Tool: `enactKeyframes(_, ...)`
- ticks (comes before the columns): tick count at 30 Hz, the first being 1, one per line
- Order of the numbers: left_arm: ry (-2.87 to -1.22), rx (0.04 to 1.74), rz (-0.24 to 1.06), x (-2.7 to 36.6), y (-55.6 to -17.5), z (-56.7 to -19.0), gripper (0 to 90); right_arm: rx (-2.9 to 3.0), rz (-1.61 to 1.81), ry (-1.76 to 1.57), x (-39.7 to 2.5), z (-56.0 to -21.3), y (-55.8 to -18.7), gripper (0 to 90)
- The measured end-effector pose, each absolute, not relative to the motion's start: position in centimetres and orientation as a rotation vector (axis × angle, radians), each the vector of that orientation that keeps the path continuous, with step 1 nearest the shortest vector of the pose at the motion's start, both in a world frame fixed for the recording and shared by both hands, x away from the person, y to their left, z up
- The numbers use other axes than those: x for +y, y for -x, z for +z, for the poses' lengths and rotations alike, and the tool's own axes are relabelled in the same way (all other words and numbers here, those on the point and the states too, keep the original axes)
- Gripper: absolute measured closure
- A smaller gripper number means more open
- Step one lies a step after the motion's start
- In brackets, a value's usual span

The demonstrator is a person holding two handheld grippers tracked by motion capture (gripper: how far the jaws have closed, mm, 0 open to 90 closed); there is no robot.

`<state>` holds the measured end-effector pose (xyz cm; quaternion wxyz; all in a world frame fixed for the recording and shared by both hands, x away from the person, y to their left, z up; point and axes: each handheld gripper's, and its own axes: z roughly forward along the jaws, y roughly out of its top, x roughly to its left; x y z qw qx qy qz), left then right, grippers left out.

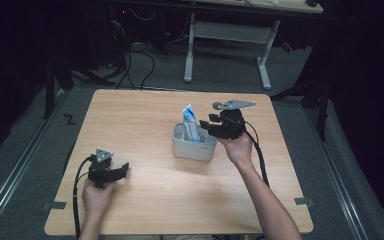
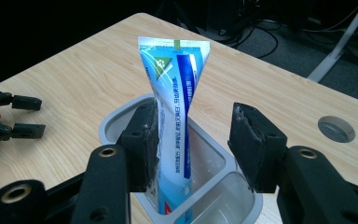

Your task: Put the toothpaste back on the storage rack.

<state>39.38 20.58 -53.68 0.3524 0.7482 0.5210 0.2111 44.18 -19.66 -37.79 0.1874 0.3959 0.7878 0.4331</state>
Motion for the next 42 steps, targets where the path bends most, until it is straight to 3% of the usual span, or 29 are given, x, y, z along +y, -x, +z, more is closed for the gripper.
enactKeyframes(42, -1.936, 1.349, 0.547, 20.6, -39.4, -53.7, 27.2, 2.130, 1.259, -1.106, -22.8, -35.5, -41.5, 52.2)
